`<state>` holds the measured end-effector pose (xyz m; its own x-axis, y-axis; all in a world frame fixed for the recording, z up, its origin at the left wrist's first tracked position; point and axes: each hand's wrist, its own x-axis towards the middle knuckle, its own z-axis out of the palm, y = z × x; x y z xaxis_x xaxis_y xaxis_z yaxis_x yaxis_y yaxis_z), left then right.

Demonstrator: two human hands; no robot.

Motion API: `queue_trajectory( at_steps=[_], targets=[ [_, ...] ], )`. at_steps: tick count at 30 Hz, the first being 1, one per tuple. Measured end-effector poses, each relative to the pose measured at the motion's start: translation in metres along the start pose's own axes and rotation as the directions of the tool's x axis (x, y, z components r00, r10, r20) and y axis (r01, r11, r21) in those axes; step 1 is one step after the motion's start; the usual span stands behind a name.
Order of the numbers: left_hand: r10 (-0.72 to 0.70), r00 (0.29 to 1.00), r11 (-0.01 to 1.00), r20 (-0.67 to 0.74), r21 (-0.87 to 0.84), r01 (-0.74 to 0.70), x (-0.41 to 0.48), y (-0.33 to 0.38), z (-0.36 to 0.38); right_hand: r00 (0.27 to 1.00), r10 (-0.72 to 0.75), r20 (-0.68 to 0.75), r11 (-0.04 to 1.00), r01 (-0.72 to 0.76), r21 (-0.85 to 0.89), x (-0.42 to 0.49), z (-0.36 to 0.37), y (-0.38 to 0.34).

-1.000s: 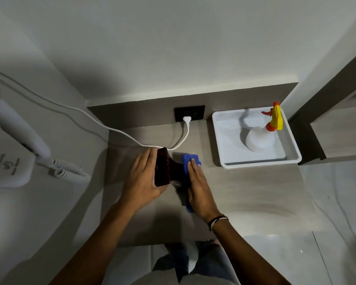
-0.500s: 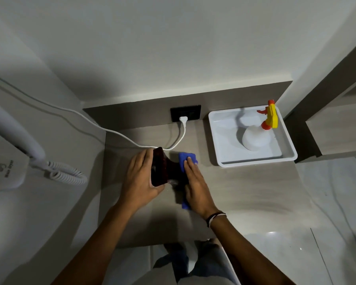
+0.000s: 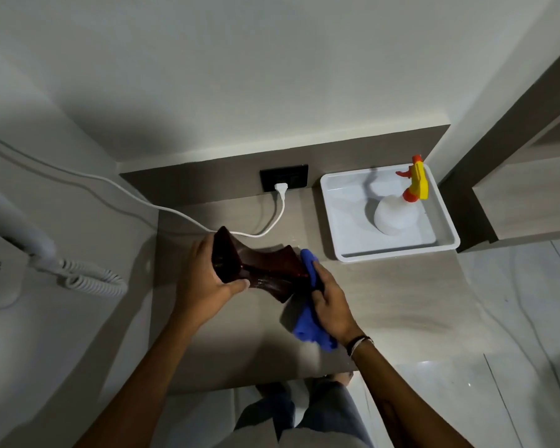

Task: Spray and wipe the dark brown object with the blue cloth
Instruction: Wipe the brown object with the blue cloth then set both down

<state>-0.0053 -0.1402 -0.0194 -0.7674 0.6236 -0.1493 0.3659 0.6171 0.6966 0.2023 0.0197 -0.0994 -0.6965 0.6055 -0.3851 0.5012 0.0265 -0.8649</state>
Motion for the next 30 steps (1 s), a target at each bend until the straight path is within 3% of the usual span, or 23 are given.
queue_trajectory(
  at_steps=[3,7,10,12,15,18,21,24,26,28,30],
  targets=[
    [-0.203,0.978,0.951,0.041,-0.228,0.207,0.006,-0.007,-0.007,0.982,0.191,0.006,0.899,-0.178,0.400,0.008,0.007,-0.012],
    [-0.192,0.967,0.953,0.170,-0.202,0.225,0.001,-0.008,-0.016,0.958,0.277,0.074,0.723,-0.259,0.641,0.015,0.013,-0.018],
    [-0.068,0.948,0.994,0.311,-0.065,0.093,-0.009,-0.007,-0.020,0.944,0.318,0.083,0.704,-0.294,0.646,0.023,0.008,-0.019],
    [-0.058,0.951,0.986,0.305,0.167,0.006,-0.013,-0.006,-0.019,0.940,0.331,0.078,0.716,-0.304,0.629,0.029,0.006,-0.022],
    [0.046,0.978,0.847,0.205,0.510,-0.147,-0.014,-0.006,-0.008,0.942,0.327,0.081,0.732,-0.306,0.609,0.036,0.008,-0.023],
    [0.240,0.949,0.808,0.203,0.501,-0.311,-0.015,-0.003,0.003,0.951,0.307,0.044,0.766,-0.274,0.582,0.039,0.013,-0.019],
    [0.276,0.946,0.841,0.168,0.434,-0.322,-0.017,0.001,0.006,0.977,0.212,-0.011,0.831,-0.174,0.528,0.035,0.016,-0.021],
    [0.261,0.956,0.846,0.135,0.444,-0.293,-0.015,0.001,0.002,0.984,0.027,-0.178,0.969,0.017,0.246,0.023,0.018,-0.027],
    [0.248,0.958,0.844,0.143,0.454,-0.286,-0.013,0.003,-0.002,0.963,-0.123,-0.239,0.986,0.146,0.081,0.012,0.021,-0.032],
    [0.239,0.960,0.851,0.148,0.445,-0.280,-0.012,0.005,-0.003,0.935,-0.304,-0.181,0.949,0.314,0.025,-0.001,0.029,-0.043],
    [0.225,0.960,0.859,0.169,0.430,-0.277,-0.012,0.009,0.000,0.894,-0.448,-0.001,0.894,0.448,-0.014,-0.015,0.045,-0.052]
  ],
)
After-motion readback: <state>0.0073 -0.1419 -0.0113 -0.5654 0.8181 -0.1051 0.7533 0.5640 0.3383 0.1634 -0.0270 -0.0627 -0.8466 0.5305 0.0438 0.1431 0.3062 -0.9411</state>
